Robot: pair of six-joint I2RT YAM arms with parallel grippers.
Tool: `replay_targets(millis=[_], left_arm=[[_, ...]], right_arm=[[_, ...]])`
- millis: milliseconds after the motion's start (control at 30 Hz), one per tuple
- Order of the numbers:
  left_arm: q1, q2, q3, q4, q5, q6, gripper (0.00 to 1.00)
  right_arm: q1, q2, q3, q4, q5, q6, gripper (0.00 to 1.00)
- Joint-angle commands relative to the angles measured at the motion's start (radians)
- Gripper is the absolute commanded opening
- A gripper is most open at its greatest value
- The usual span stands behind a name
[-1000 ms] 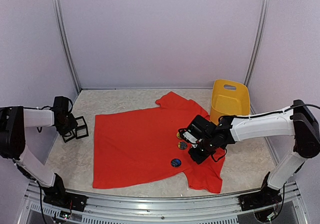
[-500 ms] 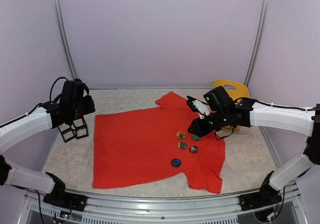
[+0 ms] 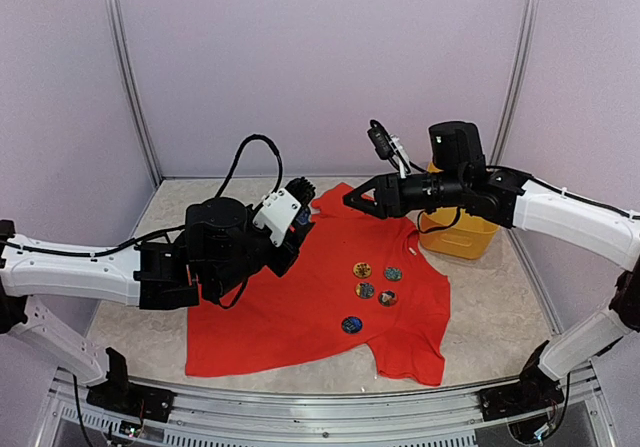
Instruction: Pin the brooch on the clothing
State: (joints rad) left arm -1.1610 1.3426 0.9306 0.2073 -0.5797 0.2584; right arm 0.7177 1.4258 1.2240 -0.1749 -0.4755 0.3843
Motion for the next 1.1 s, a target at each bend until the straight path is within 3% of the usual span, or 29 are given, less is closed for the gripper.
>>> replay_targets(millis=[0, 267, 533, 767, 900, 933, 1067], left_arm=[[-0.035, 0.047, 0.011, 0.166, 0.024, 0.233, 0.21], [-0.061, 0.107, 0.039, 0.172, -0.013, 0.306, 0.21], [-0.065, 0.11, 0.038, 0.174, -0.014, 0.311, 0.21], [-0.066, 0.112, 0.034, 0.178, -0.019, 0.312, 0.21], [-0.065, 0.121, 0.045, 0.184, -0.038, 0.309, 0.22], [-0.066, 0.121, 0.048, 0.182, -0.039, 0.3, 0.26], [-0.06, 0.096, 0.062, 0.132, -0.015, 0.208, 0.6]], right_arm=[[0.056, -0.013, 0.0, 0.103, -0.149, 0.042, 0.45], [0.092, 0.041, 0.024, 0.117, -0.209, 0.097, 0.46], [0.102, 0.096, 0.034, 0.101, -0.193, 0.108, 0.36], [0.111, 0.109, 0.023, 0.118, -0.219, 0.116, 0.03], [0.111, 0.108, 0.022, 0.108, -0.234, 0.108, 0.0], [0.107, 0.1, 0.021, 0.1, -0.224, 0.097, 0.0], [0.095, 0.051, 0.041, 0.005, -0.086, -0.018, 0.0]])
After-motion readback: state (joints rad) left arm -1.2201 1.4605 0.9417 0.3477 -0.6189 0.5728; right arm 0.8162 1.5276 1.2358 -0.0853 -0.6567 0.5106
